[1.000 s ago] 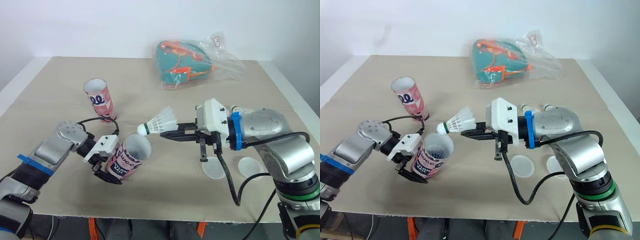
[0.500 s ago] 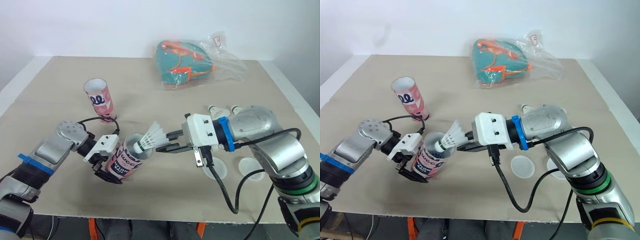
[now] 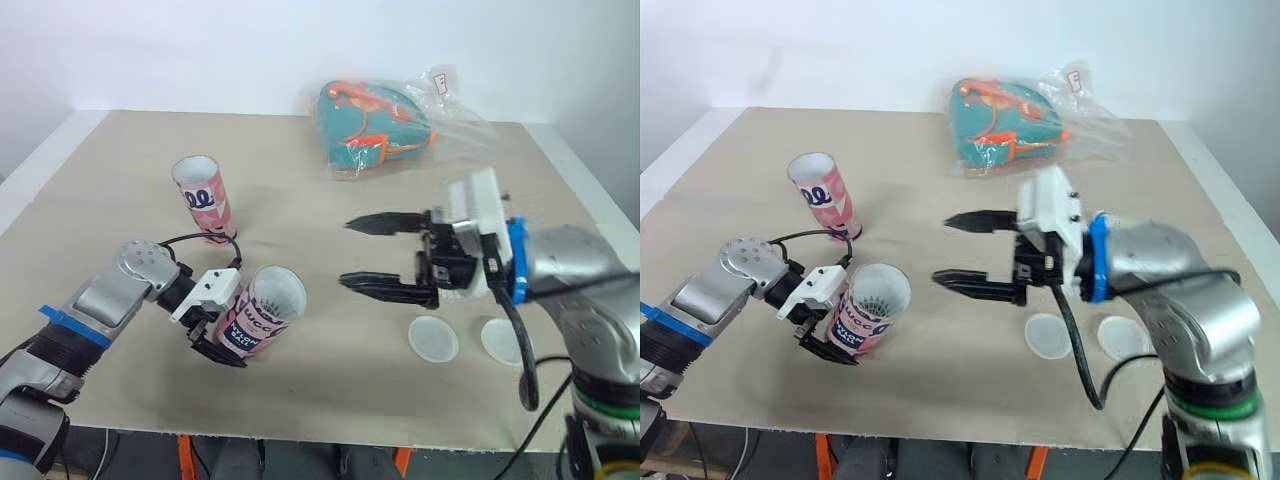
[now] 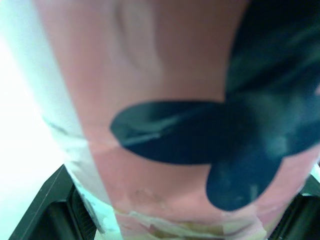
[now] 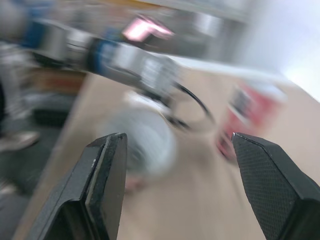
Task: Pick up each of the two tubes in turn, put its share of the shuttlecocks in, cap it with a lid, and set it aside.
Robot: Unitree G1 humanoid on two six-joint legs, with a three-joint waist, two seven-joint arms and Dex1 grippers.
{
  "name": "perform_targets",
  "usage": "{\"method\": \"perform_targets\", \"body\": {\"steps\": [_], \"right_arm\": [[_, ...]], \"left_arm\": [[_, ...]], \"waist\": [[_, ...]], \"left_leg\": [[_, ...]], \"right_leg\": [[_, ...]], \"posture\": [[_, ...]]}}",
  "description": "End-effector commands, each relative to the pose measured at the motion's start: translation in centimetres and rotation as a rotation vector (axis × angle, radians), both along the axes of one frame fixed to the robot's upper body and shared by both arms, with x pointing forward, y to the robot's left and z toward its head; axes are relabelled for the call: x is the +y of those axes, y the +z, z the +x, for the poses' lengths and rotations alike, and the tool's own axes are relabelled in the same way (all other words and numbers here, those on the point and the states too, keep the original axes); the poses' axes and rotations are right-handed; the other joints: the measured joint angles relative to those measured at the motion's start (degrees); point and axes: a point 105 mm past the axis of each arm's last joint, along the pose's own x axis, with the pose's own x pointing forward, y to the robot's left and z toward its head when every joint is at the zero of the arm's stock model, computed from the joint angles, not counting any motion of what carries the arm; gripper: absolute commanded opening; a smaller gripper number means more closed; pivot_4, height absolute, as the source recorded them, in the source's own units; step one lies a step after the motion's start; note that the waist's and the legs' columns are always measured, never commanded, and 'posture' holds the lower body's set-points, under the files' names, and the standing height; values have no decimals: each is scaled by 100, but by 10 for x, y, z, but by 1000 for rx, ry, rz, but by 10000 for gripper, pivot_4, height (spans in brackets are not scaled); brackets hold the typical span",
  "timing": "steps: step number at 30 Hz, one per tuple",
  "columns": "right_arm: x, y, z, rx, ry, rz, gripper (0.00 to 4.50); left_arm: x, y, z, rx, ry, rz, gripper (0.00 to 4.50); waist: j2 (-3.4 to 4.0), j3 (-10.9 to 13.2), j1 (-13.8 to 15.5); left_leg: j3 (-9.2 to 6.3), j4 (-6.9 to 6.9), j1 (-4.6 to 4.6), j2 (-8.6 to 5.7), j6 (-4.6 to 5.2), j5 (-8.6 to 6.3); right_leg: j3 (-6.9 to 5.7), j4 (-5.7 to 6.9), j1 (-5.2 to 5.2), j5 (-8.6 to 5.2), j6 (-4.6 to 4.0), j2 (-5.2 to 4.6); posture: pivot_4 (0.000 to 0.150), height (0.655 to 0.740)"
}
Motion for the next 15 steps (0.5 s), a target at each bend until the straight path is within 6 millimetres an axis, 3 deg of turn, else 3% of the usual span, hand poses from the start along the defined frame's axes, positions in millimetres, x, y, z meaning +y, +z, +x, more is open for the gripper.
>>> {"method": "perform_targets", "body": {"steps": [1,8,15], "right_arm": [[-26,-8,-15,-29,-216,59,35949],[-66,-46,-32,79,-585,130,35949],[-103,-87,-10,194,-897,178,35949]], "left_arm": [[0,2,-1,-10,-1,-1,36560],[-6,3,5,-11,-15,-8,36560],[-14,4,12,-20,-39,-11,36560]], "waist": [[-1,0,16],[-3,1,-18],[-13,0,-41]], "left_leg": [[-5,-4,0,0,0,0],[-9,4,1,0,0,0],[1,10,15,-1,-3,44]], "right_leg": [[-5,0,2,-3,-1,0],[-7,1,6,-12,26,1],[9,0,17,7,12,0]], "posture": [[1500,7400],[1500,7400],[1500,7400]]}}
